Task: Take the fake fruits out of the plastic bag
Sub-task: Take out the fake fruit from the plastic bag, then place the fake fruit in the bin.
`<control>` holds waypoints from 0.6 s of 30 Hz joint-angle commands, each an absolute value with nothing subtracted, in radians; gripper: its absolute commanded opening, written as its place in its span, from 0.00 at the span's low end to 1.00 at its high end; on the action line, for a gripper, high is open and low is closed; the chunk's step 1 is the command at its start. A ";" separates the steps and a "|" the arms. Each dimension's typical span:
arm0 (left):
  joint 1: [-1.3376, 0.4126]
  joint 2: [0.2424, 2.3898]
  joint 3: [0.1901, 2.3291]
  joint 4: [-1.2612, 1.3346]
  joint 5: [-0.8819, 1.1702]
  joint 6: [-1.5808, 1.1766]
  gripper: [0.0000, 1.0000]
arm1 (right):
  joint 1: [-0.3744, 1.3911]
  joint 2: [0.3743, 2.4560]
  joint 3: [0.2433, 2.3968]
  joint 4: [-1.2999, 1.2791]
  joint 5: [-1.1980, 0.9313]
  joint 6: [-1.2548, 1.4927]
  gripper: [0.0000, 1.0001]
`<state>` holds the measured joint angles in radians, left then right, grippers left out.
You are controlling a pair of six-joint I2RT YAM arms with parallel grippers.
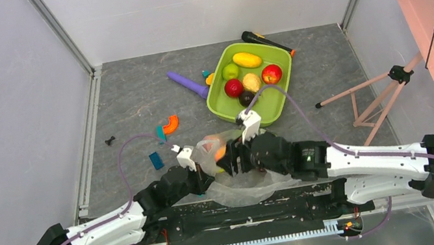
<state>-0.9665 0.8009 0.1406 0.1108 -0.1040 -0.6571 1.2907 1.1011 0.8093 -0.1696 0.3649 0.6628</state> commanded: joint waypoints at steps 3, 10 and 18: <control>-0.971 0.693 0.116 0.108 -0.151 -0.634 0.07 | 1.042 1.063 0.898 -0.205 0.235 0.537 0.45; -0.971 0.664 0.098 0.120 -0.151 -0.629 0.08 | 0.760 1.188 0.999 -0.246 0.161 0.433 0.45; -0.970 0.702 0.110 0.130 -0.138 -0.620 0.08 | 0.598 1.470 1.105 -0.302 0.269 0.304 0.45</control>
